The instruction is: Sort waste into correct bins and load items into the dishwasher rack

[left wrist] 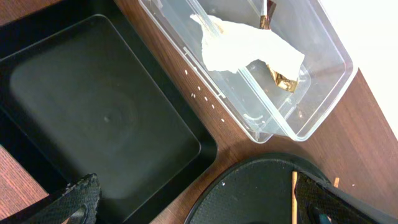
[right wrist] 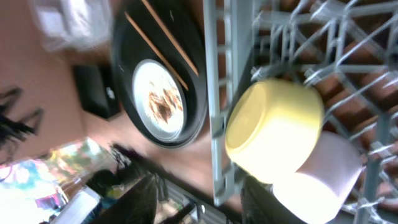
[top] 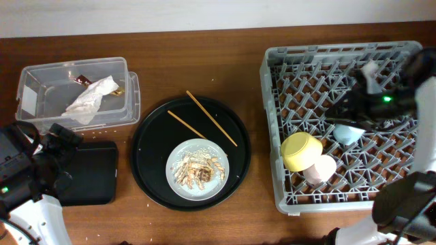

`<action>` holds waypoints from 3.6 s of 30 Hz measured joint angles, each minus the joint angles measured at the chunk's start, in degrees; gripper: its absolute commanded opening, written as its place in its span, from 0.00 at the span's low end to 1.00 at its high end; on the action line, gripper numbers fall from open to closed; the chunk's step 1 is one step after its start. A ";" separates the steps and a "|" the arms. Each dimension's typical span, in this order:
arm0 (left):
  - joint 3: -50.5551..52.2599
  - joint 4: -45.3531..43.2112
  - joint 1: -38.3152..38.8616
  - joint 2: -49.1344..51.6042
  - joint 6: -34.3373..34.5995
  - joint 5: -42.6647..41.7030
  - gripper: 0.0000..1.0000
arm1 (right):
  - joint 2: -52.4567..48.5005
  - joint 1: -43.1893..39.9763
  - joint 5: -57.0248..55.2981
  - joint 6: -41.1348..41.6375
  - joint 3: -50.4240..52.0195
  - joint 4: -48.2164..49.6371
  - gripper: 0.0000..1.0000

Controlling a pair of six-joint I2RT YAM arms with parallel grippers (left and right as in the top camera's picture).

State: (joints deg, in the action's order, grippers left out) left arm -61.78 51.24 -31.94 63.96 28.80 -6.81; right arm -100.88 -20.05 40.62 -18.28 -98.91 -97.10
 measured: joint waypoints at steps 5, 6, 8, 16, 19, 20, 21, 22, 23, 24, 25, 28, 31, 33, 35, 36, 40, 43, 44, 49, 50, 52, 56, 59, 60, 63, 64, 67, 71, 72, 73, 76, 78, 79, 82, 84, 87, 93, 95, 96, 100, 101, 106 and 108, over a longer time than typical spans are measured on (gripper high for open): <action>0.02 0.00 0.00 0.00 0.00 0.00 0.99 | 0.00 33.20 -17.38 20.15 -0.02 16.00 0.83; 0.02 -0.02 0.00 0.00 0.00 0.02 0.99 | -0.02 38.32 -22.05 23.26 0.04 20.39 0.85; 0.02 -0.02 0.00 0.00 0.00 0.00 0.99 | -1.64 49.13 -31.95 27.34 -0.20 30.69 0.83; 0.02 0.00 0.00 0.00 0.00 0.00 0.99 | -23.30 51.74 -40.19 24.52 -0.28 55.60 0.55; 0.02 0.00 0.00 0.00 0.00 0.02 0.99 | -28.37 53.05 -38.56 24.20 -0.28 56.87 0.55; 0.02 -0.02 0.00 0.00 0.00 0.02 0.99 | -28.81 53.42 -38.36 24.13 -0.28 56.92 0.51; 0.02 0.00 0.00 0.00 0.00 0.02 0.99 | -29.00 53.55 -38.18 24.09 -0.28 56.92 0.36; 0.02 -0.02 0.00 0.00 0.00 0.02 0.99 | -29.05 53.55 -38.16 23.71 -0.28 56.92 0.25; 0.02 -0.02 0.00 0.00 0.00 0.02 0.99 | -29.05 53.55 -38.14 24.04 -0.28 56.92 0.25; 0.02 -0.02 0.00 0.00 0.00 0.02 0.99 | -29.07 53.55 -38.10 24.15 -0.28 56.78 0.13; 0.02 -0.02 0.00 0.00 0.00 0.00 0.99 | -29.07 53.55 -37.97 24.92 -0.28 56.11 0.06; 0.02 -0.02 0.00 0.00 0.00 0.02 0.99 | -29.07 53.55 -35.80 28.30 -0.42 54.29 0.04; 0.02 -0.04 0.00 0.00 0.00 0.02 0.99 | -28.89 53.46 -35.10 29.00 -4.55 46.77 0.04; 0.02 0.00 0.00 0.00 0.00 0.02 0.99 | -26.38 52.41 -35.19 29.05 -10.47 39.26 0.04; 0.02 0.00 0.00 0.00 0.00 0.00 0.99 | -19.69 47.39 -37.92 29.05 -17.07 33.62 0.04; 0.02 -0.02 0.00 0.00 0.00 0.00 0.99 | -16.20 43.52 -39.65 29.05 -18.36 32.61 0.04; 0.02 -0.02 0.00 0.00 0.00 0.00 0.99 | -14.14 29.83 -41.57 28.33 -18.64 30.05 0.04; 0.02 -0.04 0.00 0.00 0.00 0.02 0.99 | -16.55 28.87 -41.48 26.64 -16.11 31.56 0.05; 0.02 -0.02 0.00 0.00 0.00 0.00 0.99 | -18.32 28.87 -41.70 26.45 -15.91 31.61 0.09; 0.02 0.00 0.00 0.00 0.00 0.02 0.99 | -21.90 28.87 -40.72 25.73 -15.61 29.73 0.29; 0.02 0.00 0.00 0.00 0.00 0.02 0.99 | -21.92 28.87 -40.52 25.75 -15.61 29.07 0.29; 0.02 0.02 0.00 0.00 0.00 0.02 0.99 | -21.92 28.87 -38.58 25.83 -15.61 25.62 0.32; 0.02 0.00 0.00 0.00 0.00 0.02 0.99 | -17.29 30.62 -26.43 24.50 -15.28 23.85 0.37; 0.02 0.04 0.00 0.00 0.00 0.00 0.99 | -11.82 44.06 -23.93 22.32 -15.34 32.87 0.37; 0.02 0.13 0.00 0.00 0.00 0.02 0.99 | -13.35 48.39 -25.62 22.25 -15.39 37.62 0.36; 0.02 0.07 0.00 0.00 0.00 0.00 0.99 | -20.11 58.49 -31.41 22.08 -15.28 47.58 0.37; 0.02 0.04 0.00 0.00 0.00 0.02 0.99 | -23.76 61.09 -35.39 22.08 -15.28 51.76 0.36; 0.02 0.02 0.00 0.00 0.00 0.00 0.99 | -30.23 63.25 -40.72 22.10 -15.28 54.18 0.36; 0.02 0.02 0.00 0.00 0.00 0.02 0.99 | -35.19 64.02 -42.14 22.10 -15.28 50.29 0.28; 0.02 0.02 0.00 0.00 0.02 0.02 0.99 | -36.26 64.28 -42.14 22.01 -15.28 49.81 0.28; 0.02 0.04 0.00 0.00 0.00 0.02 0.99 | -37.73 64.37 -42.14 22.16 -15.28 49.09 0.28; 0.02 0.02 0.00 0.00 0.00 0.02 0.99 | -37.77 64.35 -41.03 22.08 -15.28 48.89 0.25; 0.02 0.02 0.00 0.00 0.00 0.02 0.99 | -37.77 64.35 -41.16 21.68 -15.28 48.87 0.04; 0.02 0.02 0.00 0.00 0.00 0.02 0.99 | -37.77 64.35 -41.51 21.38 -15.28 48.76 0.04; 0.02 0.02 0.00 0.00 0.00 0.02 0.99 | -37.94 64.24 -41.44 21.46 -17.40 45.11 0.04; 0.02 0.00 0.00 0.00 0.00 0.00 0.99 | -37.73 62.77 -41.05 21.42 -24.11 40.50 0.04; 0.02 0.02 0.00 0.00 0.00 0.02 0.99 | -34.29 53.66 -41.29 21.31 -43.15 23.71 0.04; 0.02 0.02 0.00 0.00 0.00 0.02 0.99 | -31.82 30.99 -43.32 21.66 -49.75 2.73 0.04; 0.02 0.02 0.00 0.00 0.00 0.02 0.99 | -31.82 28.92 -41.90 22.69 -46.69 4.04 0.04; 0.02 0.02 0.00 0.00 0.00 0.02 0.99 | -31.71 28.33 -39.60 22.86 -43.41 7.56 0.18; 0.02 0.07 0.00 0.00 0.00 0.00 0.99 | -31.98 28.44 -36.39 23.37 -25.53 18.58 0.37; 0.02 0.04 0.00 0.00 0.00 0.00 0.99 | -32.22 28.44 -36.41 23.52 -24.72 18.05 0.37; 0.02 0.00 0.00 0.00 0.00 0.00 0.99 | -20.11 29.66 -33.53 25.51 -25.66 14.47 0.40; 0.02 -0.04 0.00 0.00 0.00 0.00 0.99 | -10.86 33.16 -33.00 25.83 -26.25 13.75 0.41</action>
State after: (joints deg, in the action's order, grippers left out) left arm -61.76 51.20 -31.94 63.96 28.80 -6.81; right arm -111.74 13.10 7.62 7.55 -125.16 -83.35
